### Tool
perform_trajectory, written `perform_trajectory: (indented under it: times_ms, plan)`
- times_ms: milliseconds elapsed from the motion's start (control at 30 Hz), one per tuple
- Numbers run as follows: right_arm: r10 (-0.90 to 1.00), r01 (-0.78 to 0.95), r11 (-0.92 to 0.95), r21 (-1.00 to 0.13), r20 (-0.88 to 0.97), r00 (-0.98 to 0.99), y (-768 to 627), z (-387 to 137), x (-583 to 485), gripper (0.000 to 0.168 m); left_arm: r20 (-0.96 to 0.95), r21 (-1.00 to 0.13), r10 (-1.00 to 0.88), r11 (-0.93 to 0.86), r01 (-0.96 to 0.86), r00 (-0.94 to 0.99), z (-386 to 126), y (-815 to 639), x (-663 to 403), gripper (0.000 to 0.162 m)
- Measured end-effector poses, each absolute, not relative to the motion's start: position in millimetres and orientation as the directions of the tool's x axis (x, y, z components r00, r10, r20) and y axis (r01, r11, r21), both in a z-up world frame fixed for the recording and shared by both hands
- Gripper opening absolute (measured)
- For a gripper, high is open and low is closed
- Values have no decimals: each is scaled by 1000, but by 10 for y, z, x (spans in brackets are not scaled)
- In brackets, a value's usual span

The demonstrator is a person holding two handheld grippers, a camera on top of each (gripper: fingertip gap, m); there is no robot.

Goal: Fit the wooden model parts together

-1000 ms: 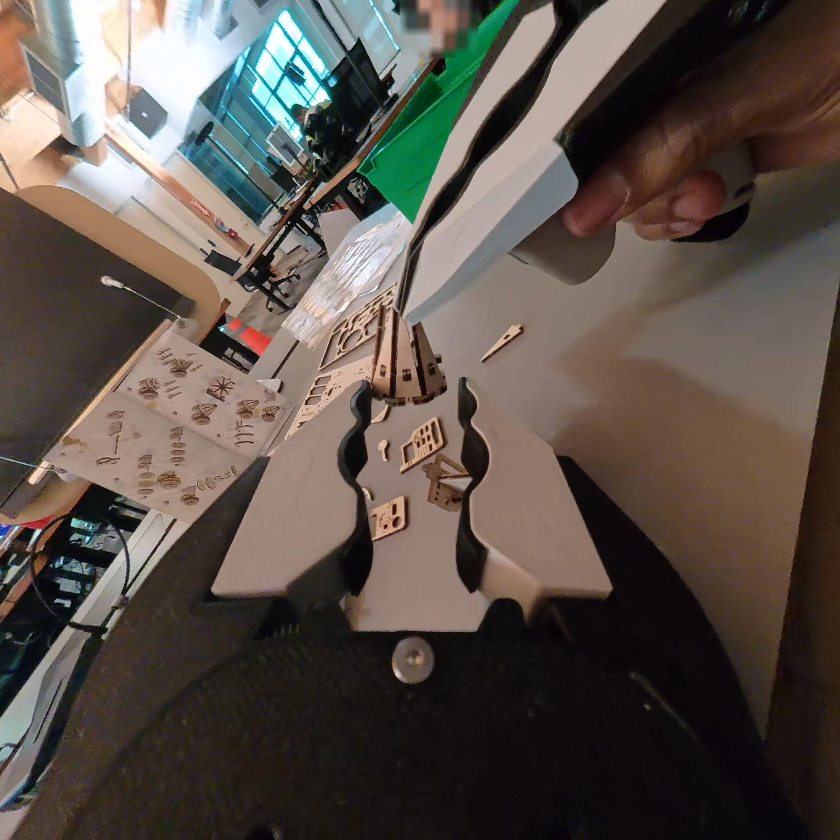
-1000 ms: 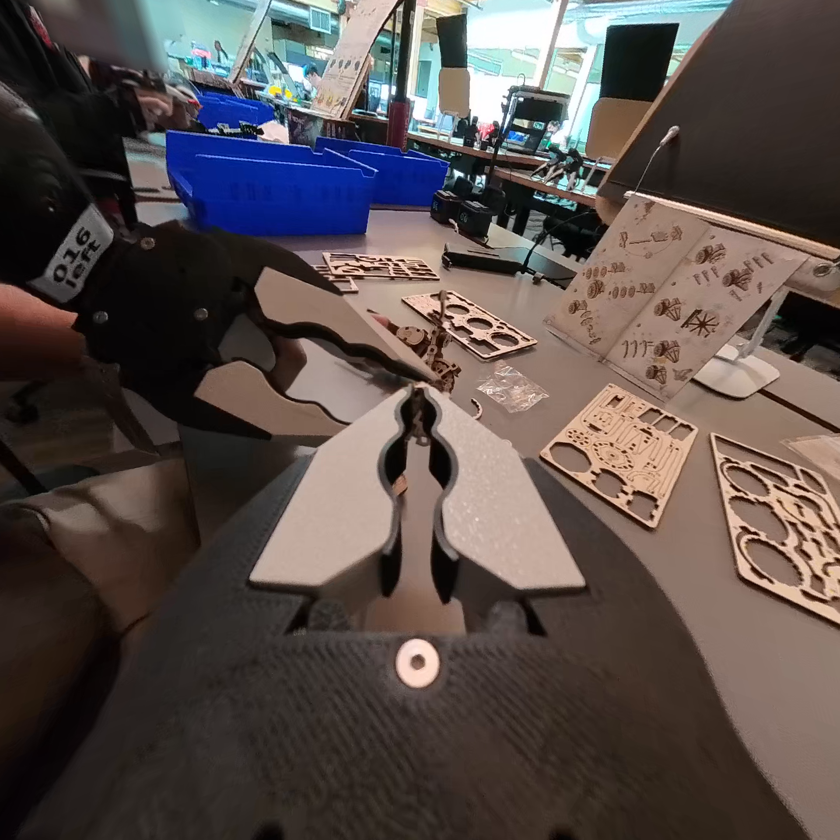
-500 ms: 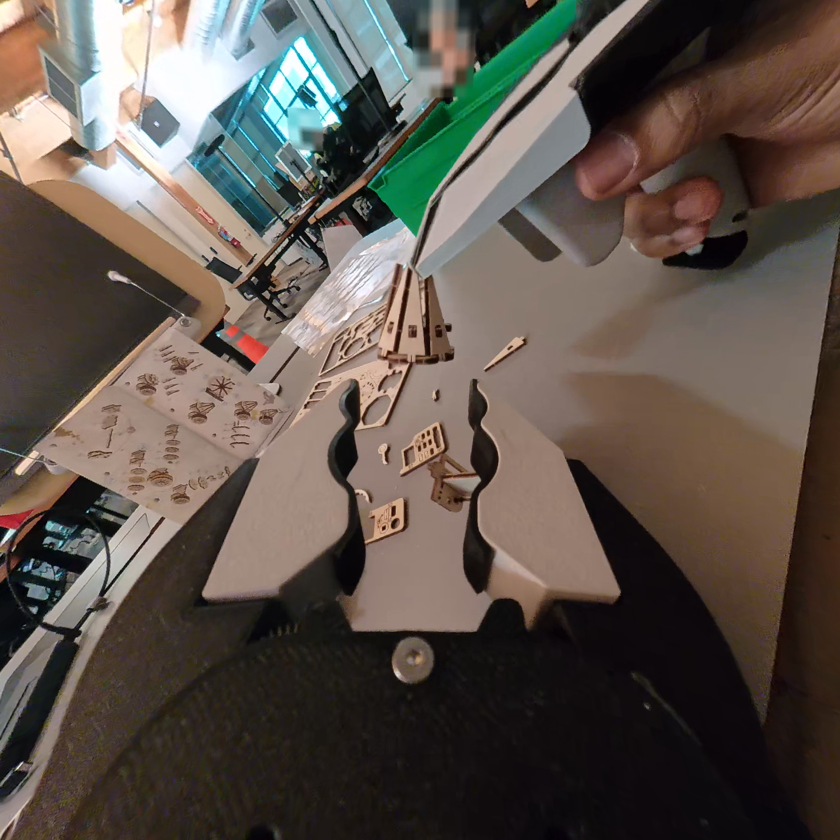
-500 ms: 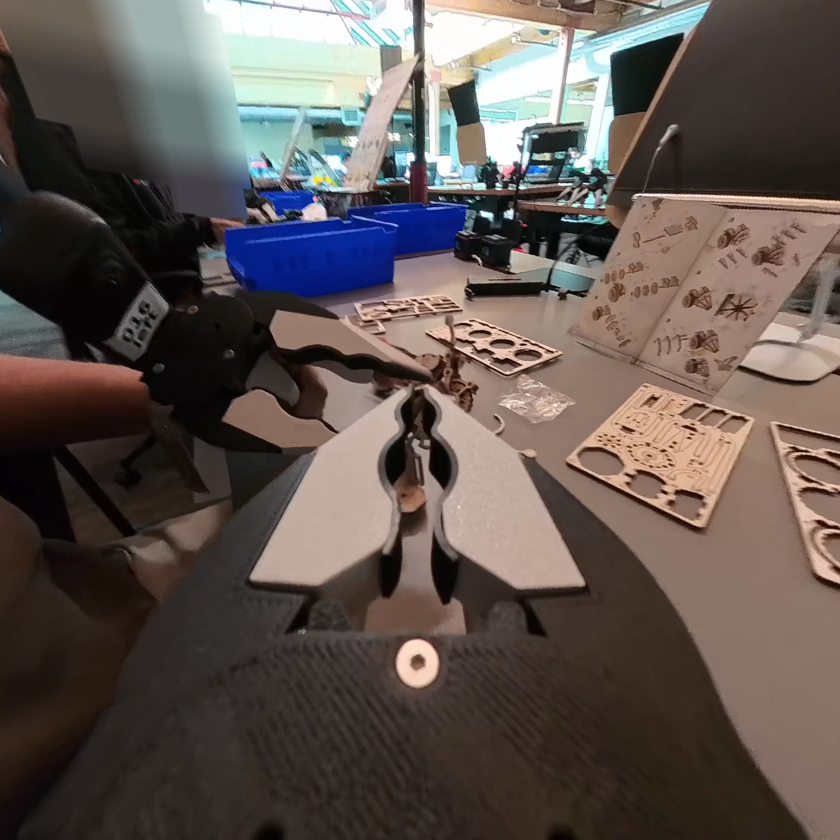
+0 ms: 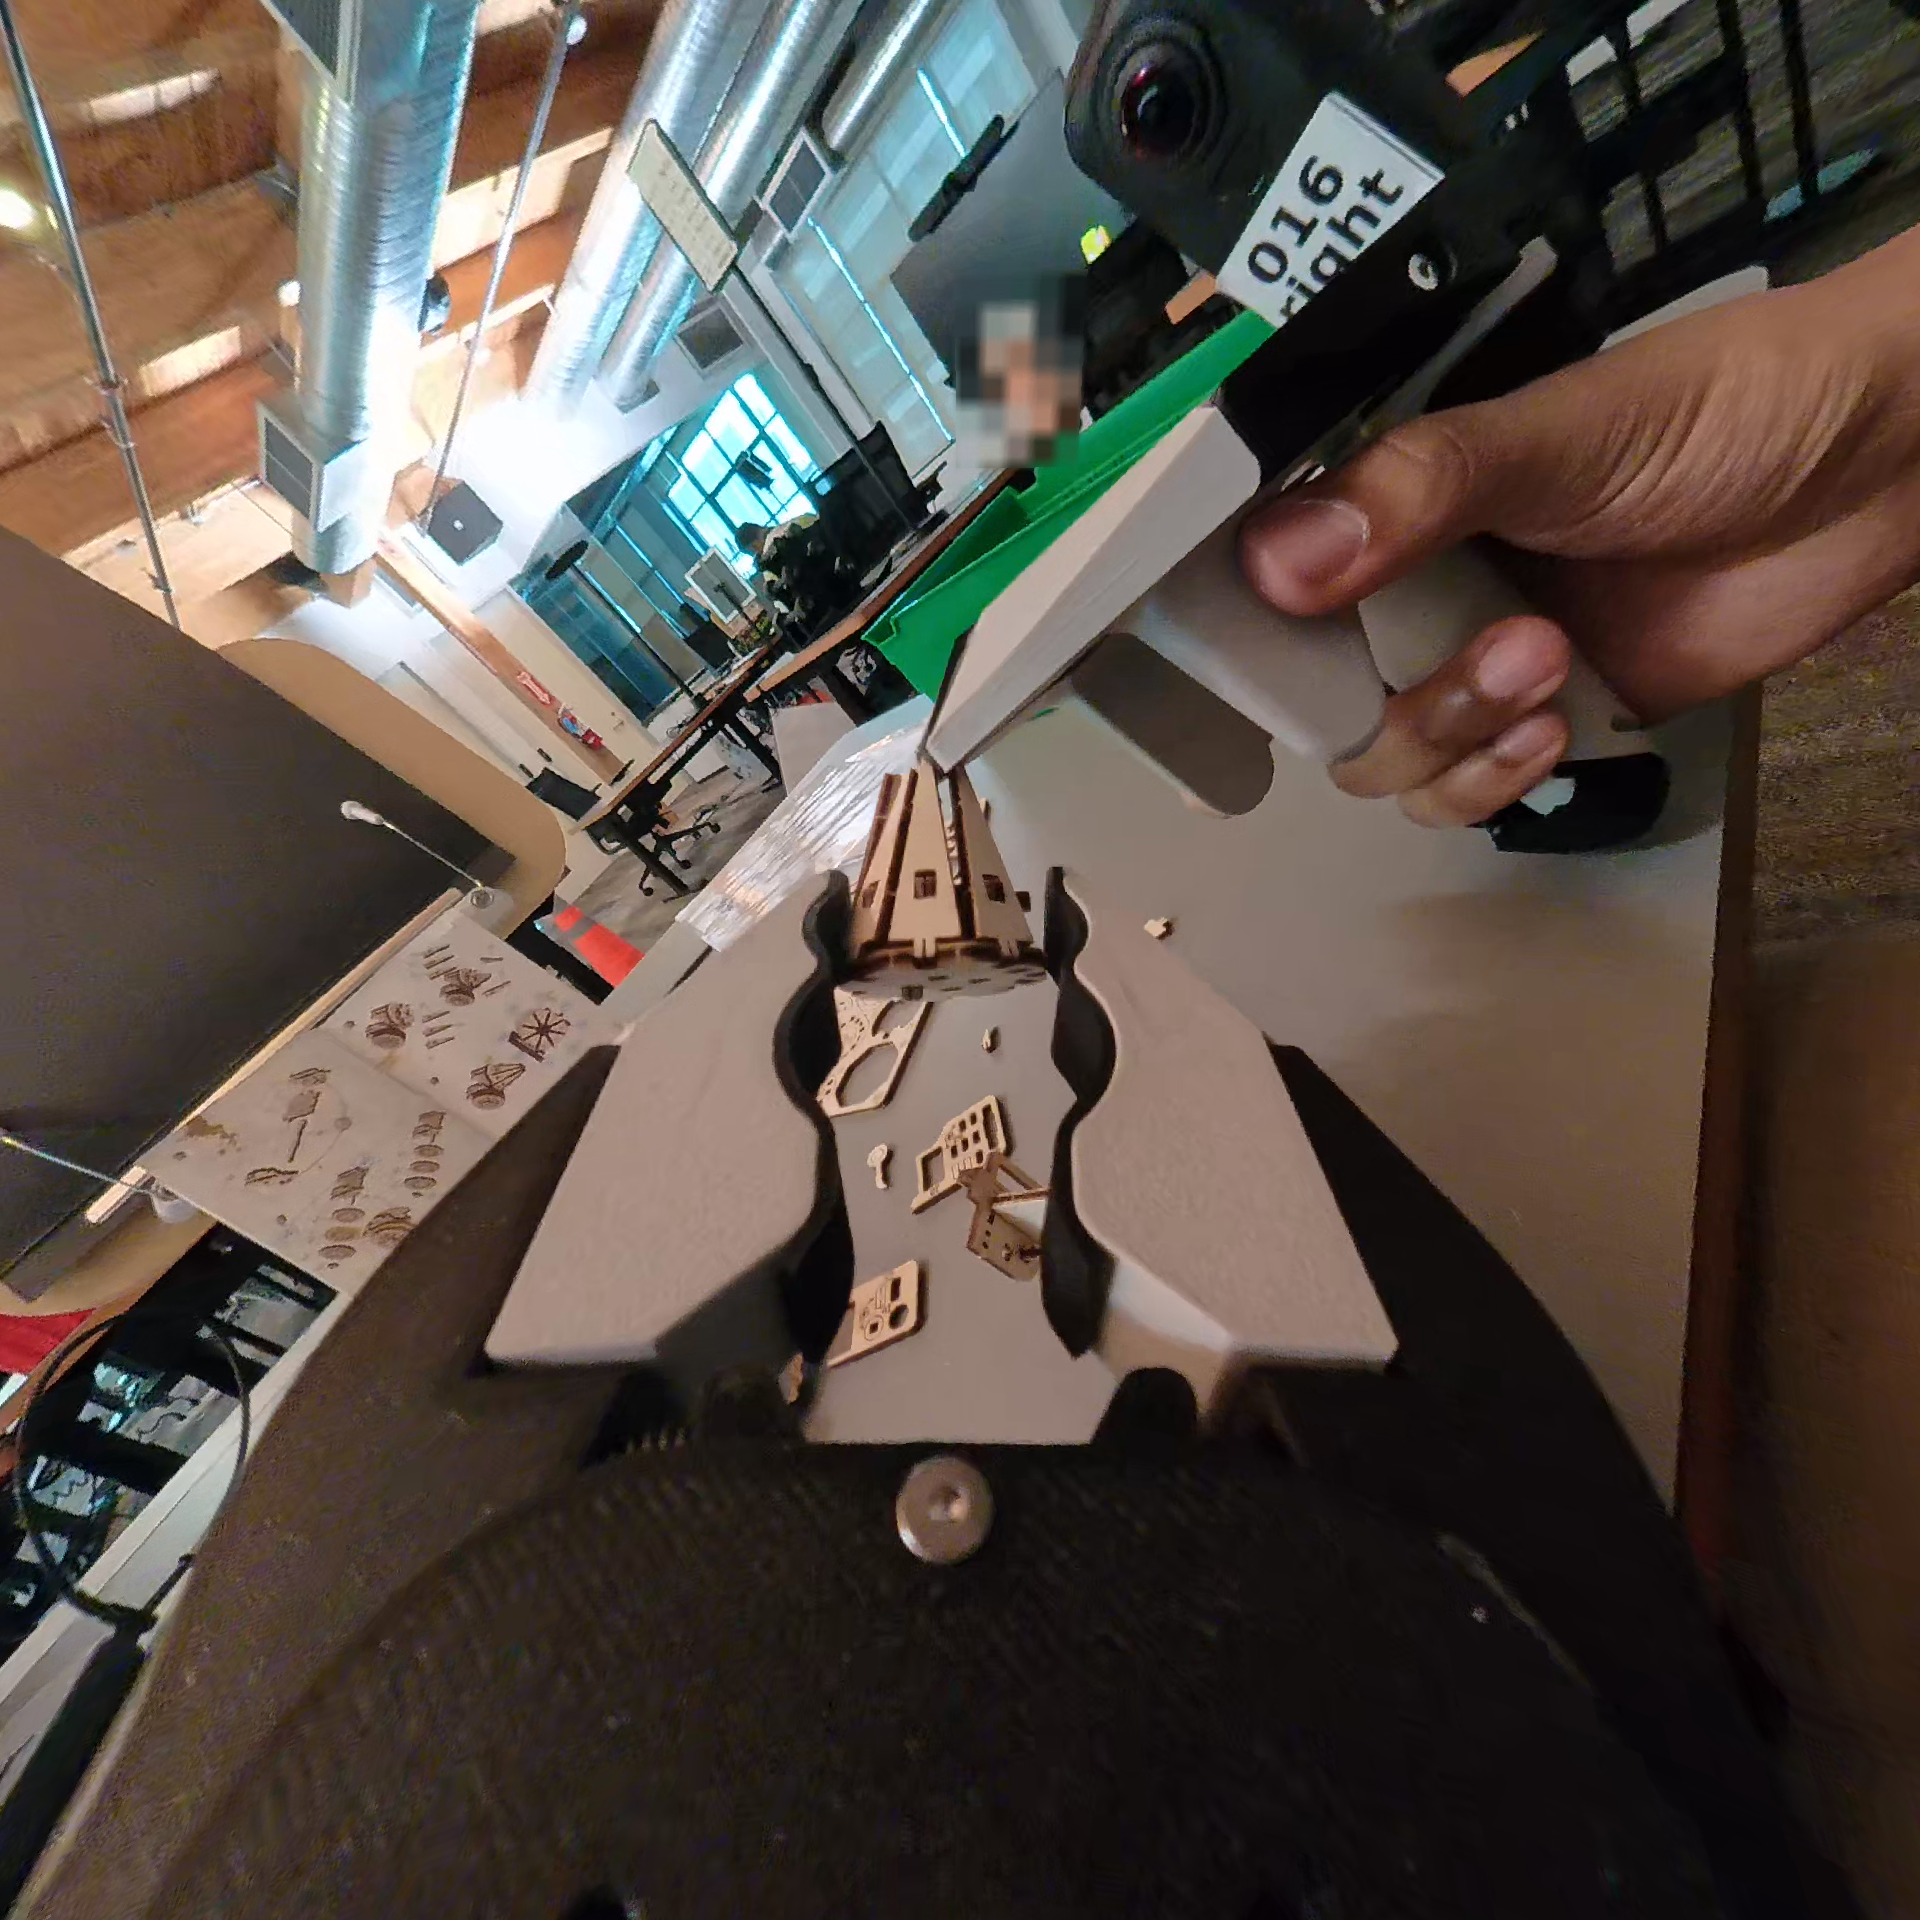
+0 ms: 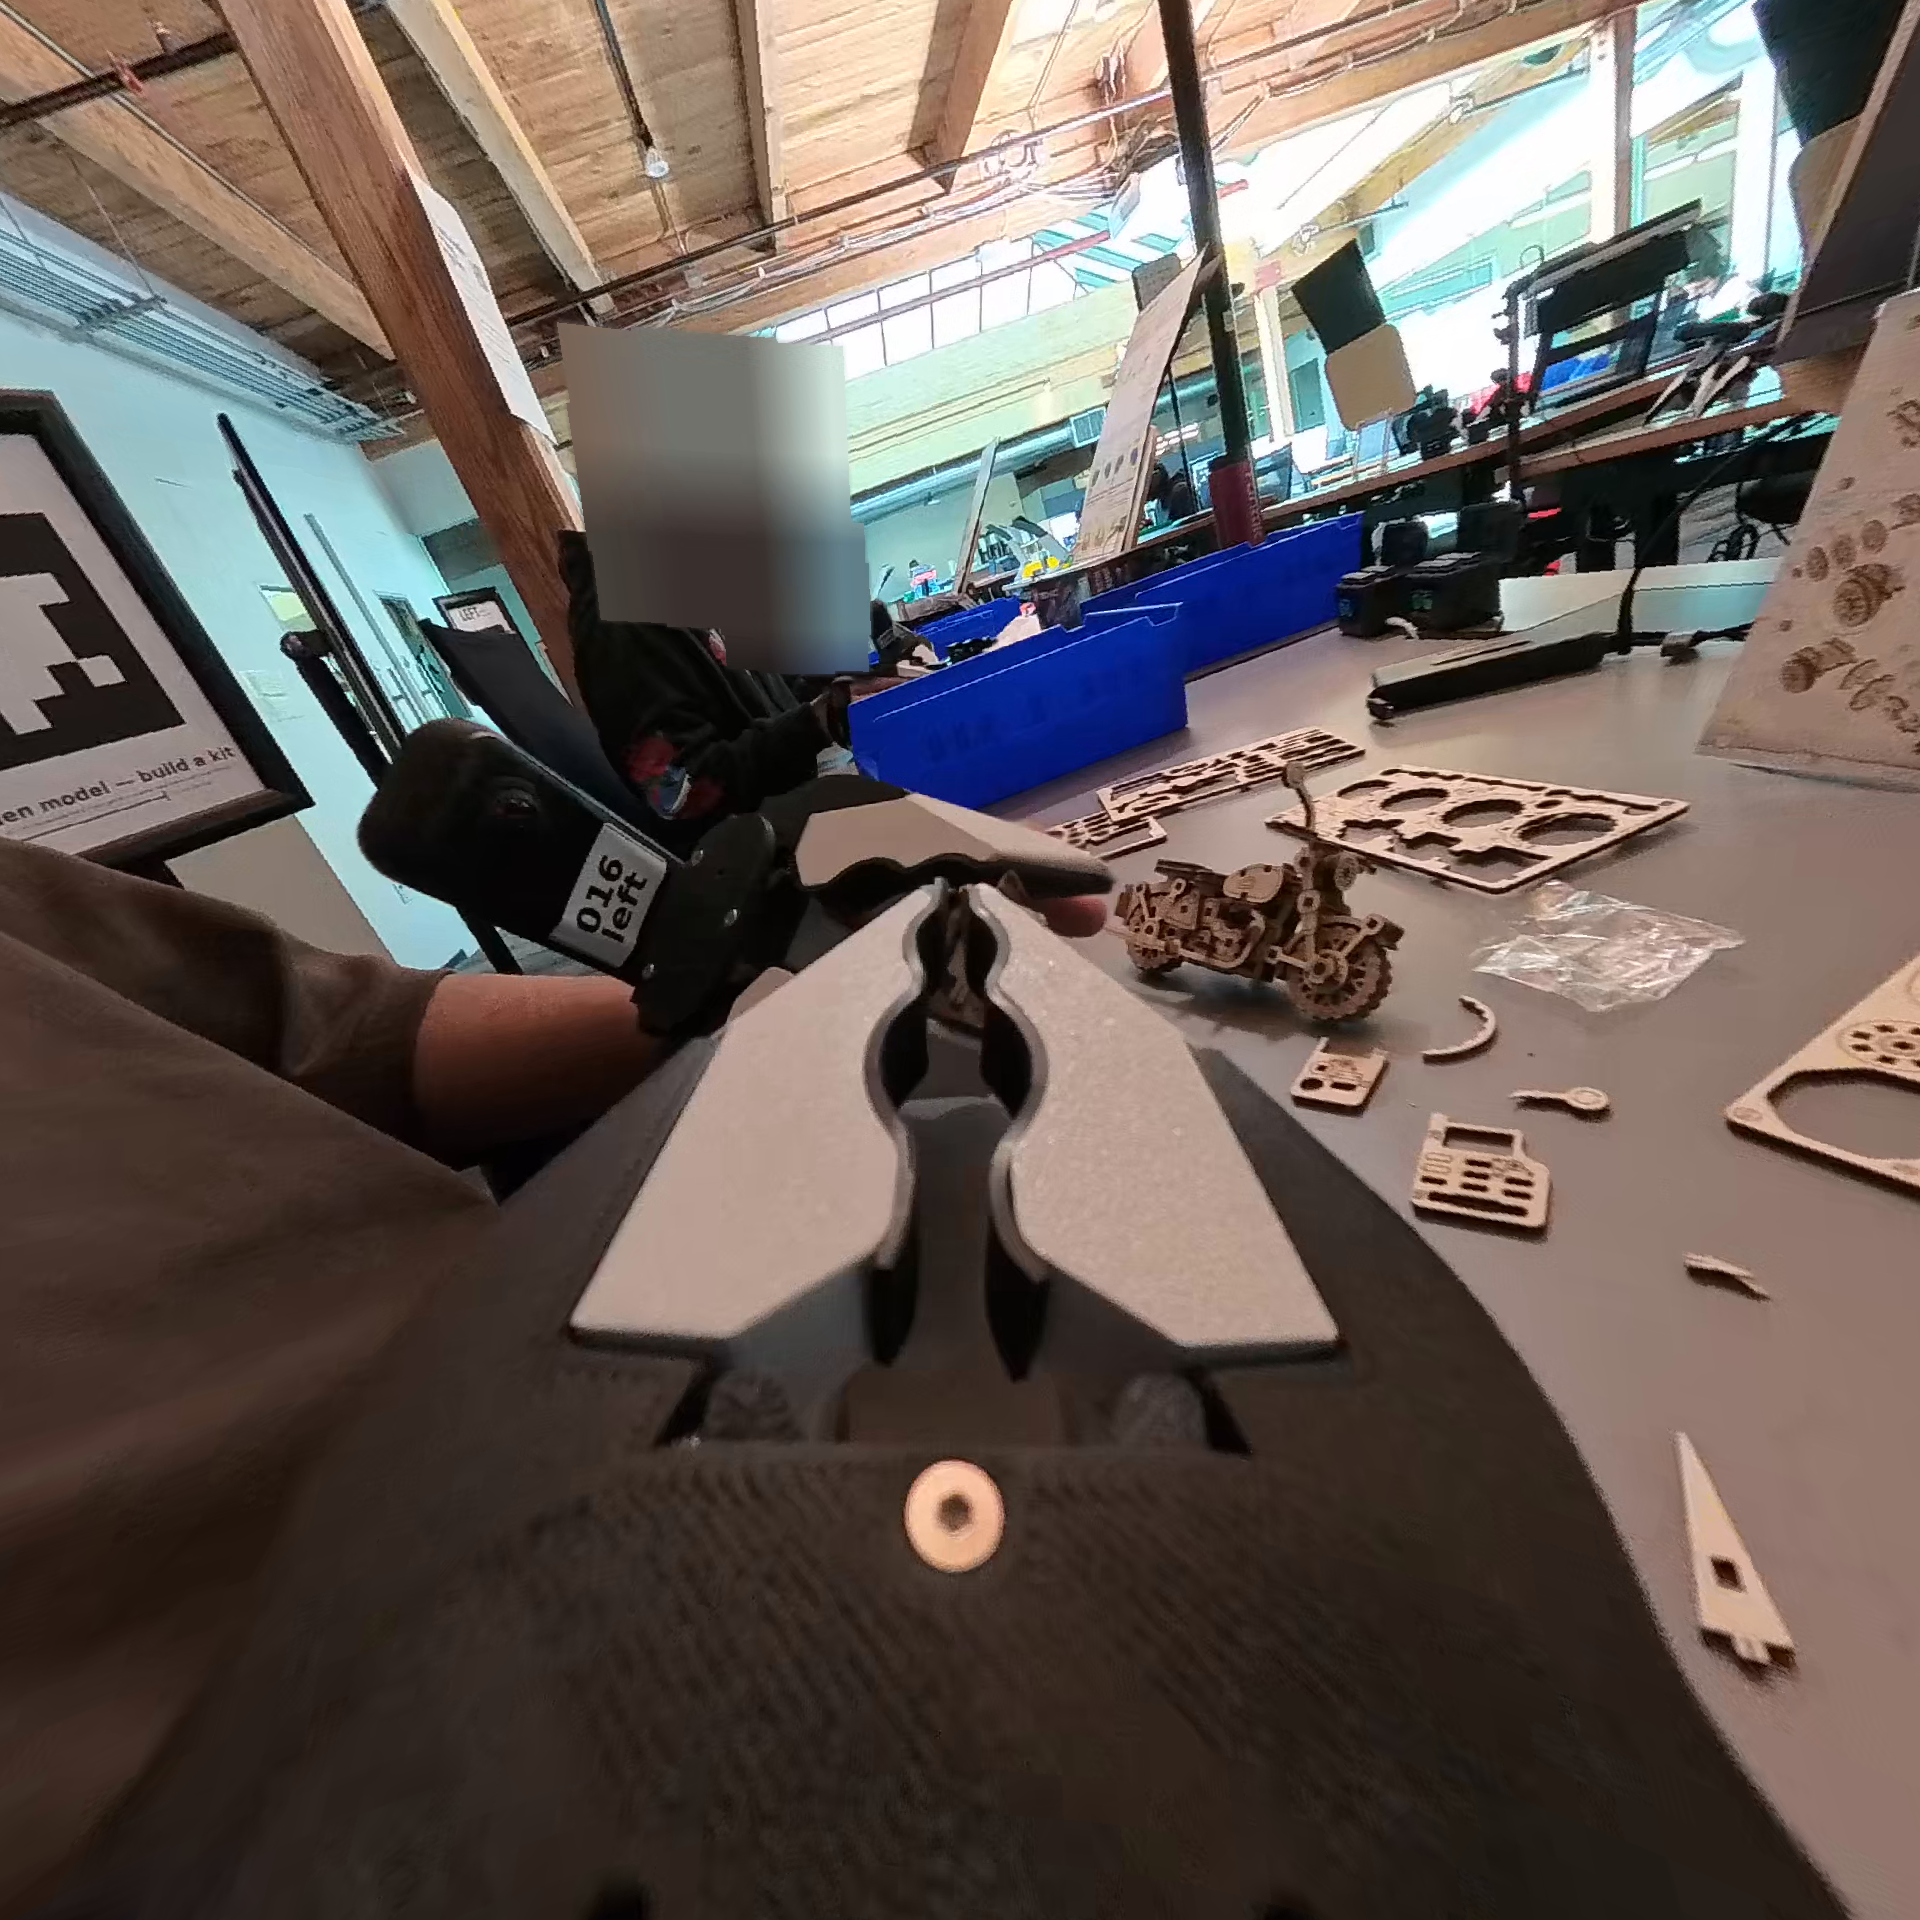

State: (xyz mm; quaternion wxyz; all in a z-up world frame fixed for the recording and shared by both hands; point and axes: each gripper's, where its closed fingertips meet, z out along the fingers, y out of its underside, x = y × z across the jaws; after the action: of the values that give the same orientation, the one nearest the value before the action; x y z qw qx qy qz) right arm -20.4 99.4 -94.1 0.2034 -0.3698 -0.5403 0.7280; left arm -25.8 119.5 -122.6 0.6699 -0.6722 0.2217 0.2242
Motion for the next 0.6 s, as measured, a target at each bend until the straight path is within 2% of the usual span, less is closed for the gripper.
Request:
perform_trajectory:
  times_ms: [167, 433, 600]
  plan:
    - [708, 107, -338, -935, -327, -626, 1033, -961, -222, 1, -627, -779, 24, -23, -627, 779, -1225, 1202, -291, 35]
    - [747, 130, -335, -933, -347, -567, 1073, -1023, -269, 11, -730, -684, 105, -115, -721, 675, -1263, 1237, -400, 34]
    - [800, 132, -291, -947, -317, -509, 1073, -1065, -305, 7, -780, -626, 140, -160, -763, 610, -1256, 1246, -430, 34]
